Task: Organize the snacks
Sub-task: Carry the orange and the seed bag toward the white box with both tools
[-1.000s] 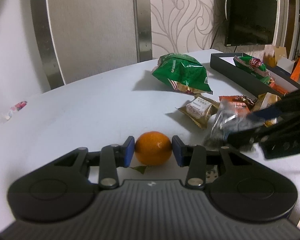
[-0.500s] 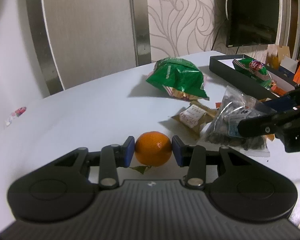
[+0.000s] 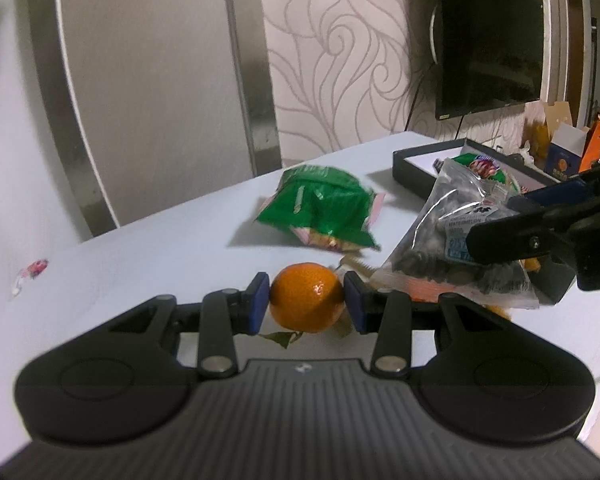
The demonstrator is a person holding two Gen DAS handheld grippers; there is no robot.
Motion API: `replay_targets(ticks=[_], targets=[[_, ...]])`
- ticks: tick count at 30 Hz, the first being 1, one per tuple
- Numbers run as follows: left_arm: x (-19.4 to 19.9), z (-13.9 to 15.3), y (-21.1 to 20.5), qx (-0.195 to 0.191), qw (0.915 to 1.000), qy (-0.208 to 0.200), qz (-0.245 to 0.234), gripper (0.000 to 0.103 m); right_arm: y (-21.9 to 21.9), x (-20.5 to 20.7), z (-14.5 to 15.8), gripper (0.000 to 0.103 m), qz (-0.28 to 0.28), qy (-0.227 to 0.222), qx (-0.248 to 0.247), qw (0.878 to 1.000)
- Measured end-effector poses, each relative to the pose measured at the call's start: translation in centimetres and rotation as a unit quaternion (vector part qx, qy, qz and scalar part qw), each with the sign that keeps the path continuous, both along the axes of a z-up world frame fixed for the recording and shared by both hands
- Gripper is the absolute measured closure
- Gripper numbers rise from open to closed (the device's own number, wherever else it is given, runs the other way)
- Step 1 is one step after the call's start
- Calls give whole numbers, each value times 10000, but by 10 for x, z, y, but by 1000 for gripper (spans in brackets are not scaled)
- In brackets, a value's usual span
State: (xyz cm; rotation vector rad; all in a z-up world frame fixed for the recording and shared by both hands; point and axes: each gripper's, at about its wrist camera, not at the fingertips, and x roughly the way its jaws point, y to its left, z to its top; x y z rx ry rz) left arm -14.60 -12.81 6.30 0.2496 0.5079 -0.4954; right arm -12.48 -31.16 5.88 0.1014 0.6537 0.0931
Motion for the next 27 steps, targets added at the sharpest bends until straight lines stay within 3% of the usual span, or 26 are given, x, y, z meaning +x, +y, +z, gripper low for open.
replay_targets(ticks=[27], targets=[[-1, 7, -108, -65, 9984, -82, -547, 59, -101, -24, 12, 52, -628, -44, 23, 9980]])
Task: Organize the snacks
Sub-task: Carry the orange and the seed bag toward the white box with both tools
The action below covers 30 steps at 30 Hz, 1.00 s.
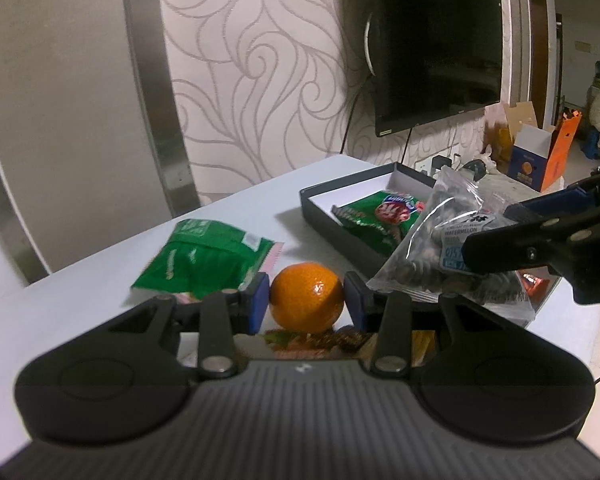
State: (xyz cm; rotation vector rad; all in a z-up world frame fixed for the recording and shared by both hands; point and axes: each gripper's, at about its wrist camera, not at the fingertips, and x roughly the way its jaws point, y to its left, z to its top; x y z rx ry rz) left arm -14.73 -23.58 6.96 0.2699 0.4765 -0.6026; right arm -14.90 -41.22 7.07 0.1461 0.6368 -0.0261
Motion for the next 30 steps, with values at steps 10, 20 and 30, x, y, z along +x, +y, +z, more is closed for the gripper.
replay_targets(ticks=[10, 20, 30], targets=[[5, -1, -37, 12, 9998, -13, -173, 59, -36, 2, -2, 52, -161, 22, 27, 9999], [12, -8, -69, -3, 9994, 100, -327, 59, -66, 3, -6, 52, -362, 87, 25, 9993], [20, -18, -99, 80, 9986, 140, -495, 59, -94, 3, -16, 52, -577, 232, 75, 9980]])
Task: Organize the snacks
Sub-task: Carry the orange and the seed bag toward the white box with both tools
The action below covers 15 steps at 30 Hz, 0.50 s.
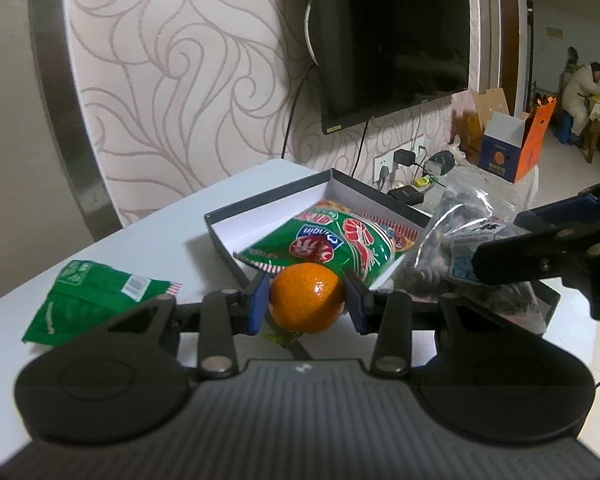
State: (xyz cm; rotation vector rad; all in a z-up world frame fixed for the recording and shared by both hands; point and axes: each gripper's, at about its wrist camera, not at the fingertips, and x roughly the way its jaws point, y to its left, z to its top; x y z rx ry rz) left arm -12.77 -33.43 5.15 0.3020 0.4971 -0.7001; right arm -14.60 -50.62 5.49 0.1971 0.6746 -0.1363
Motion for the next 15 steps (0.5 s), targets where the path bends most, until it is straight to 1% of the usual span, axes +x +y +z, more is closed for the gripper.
replay_targets(ticks=[6, 10, 15], targets=[[5, -7, -15, 72, 9999, 56, -94, 58, -13, 4, -7, 52, -81, 117, 5, 9999], [12, -10, -20, 88, 9999, 70, -40, 59, -22, 4, -13, 52, -136, 174, 62, 9997], [22, -7, -27, 54, 10000, 53, 9, 59, -26, 10, -22, 52, -37, 362, 112, 9993]])
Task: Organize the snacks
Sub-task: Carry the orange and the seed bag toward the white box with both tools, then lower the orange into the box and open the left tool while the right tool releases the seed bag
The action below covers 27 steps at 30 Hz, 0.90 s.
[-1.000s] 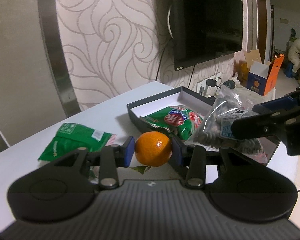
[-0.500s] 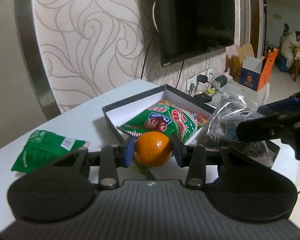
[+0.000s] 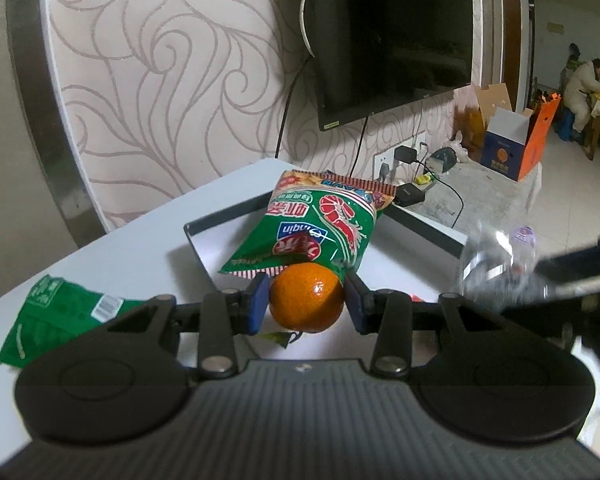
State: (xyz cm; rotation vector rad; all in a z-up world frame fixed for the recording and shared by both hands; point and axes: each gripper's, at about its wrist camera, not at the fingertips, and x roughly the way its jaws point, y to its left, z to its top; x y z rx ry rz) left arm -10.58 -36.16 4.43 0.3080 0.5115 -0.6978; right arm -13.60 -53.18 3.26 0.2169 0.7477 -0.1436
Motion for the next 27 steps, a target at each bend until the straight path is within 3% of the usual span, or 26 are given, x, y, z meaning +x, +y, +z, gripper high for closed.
replay_targets(ticks=[27], targets=[[31, -11, -14, 69, 9996, 139, 223, 58, 2, 17, -12, 52, 401, 274, 79, 9988]])
